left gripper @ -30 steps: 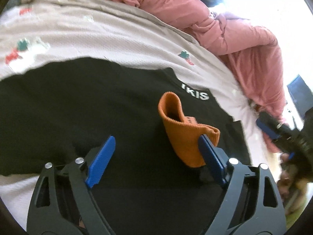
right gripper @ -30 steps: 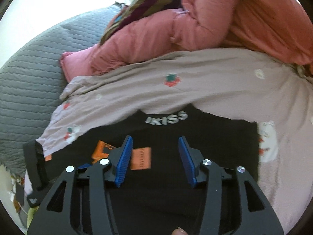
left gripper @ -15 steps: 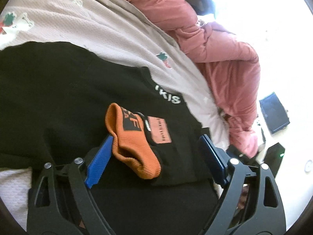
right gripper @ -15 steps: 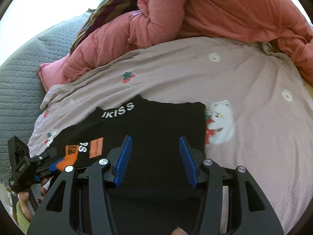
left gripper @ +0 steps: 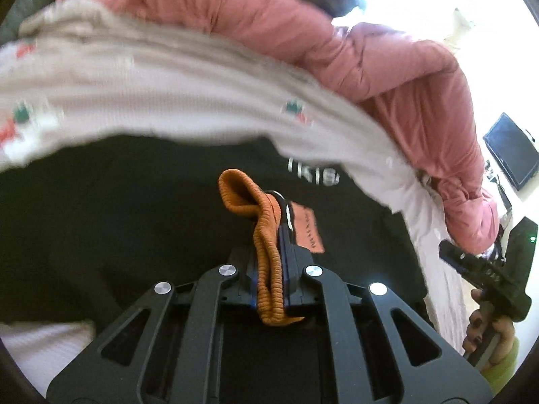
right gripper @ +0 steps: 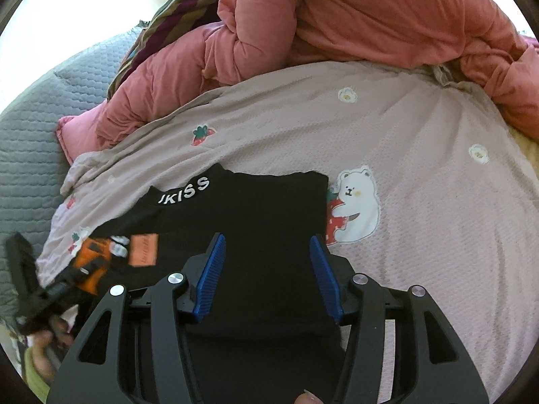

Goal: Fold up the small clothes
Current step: 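Grasp the other orange sleeve cuff with the left gripper, then lay the sleeve across the shirt back with the left gripper and release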

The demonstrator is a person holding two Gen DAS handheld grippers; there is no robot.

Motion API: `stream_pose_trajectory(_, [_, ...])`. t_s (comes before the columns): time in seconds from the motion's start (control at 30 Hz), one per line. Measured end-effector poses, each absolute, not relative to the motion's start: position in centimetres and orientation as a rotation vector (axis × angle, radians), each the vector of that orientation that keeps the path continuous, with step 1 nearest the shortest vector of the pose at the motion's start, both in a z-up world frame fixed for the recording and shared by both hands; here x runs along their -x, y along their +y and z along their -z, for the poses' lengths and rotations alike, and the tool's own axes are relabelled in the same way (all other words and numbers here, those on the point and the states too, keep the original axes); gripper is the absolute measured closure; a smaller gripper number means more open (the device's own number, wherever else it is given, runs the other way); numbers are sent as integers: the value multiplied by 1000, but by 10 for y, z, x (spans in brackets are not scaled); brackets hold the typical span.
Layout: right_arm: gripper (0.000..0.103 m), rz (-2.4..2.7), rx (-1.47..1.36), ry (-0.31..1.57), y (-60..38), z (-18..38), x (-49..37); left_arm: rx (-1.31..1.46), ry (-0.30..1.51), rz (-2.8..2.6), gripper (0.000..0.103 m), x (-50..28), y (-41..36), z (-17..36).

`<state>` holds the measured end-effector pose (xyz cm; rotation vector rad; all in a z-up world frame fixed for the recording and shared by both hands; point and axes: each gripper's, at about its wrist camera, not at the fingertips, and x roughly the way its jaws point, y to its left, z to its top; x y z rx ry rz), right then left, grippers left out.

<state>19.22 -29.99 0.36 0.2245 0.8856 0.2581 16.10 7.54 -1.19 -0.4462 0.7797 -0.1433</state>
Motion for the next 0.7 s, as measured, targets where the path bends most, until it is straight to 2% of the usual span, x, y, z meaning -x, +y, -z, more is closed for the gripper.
stream_pose_trajectory(0.13, [52, -253, -186, 903, -294, 2, -193, 373, 800, 111, 98, -160, 80, 8])
stream_pose_trajectory(0.17, [52, -252, -170, 907, -290, 4, -193, 364, 810, 96, 91, -161, 80, 10])
stream_pose_trajectory(0.2, [52, -255, -159, 910, -288, 5, -193, 353, 828, 76, 81, -161, 82, 12])
stream_pose_trajectory(0.23, [52, -259, -149, 912, -286, 6, -192, 359, 834, 60, 77, -161, 85, 12])
stream_pose_trajectory(0.47, [52, -334, -40, 926, -254, 14, -187, 336, 781, 15, 76, -152, 92, -4])
stream_pose_trajectory(0.6, [51, -377, 30, 951, -235, 22, -185, 268, 883, 76, 76, -160, 69, 15])
stream_pose_trajectory(0.7, [45, -378, 64, 992, -230, 33, -185, 248, 975, 62, 70, -165, 68, 36])
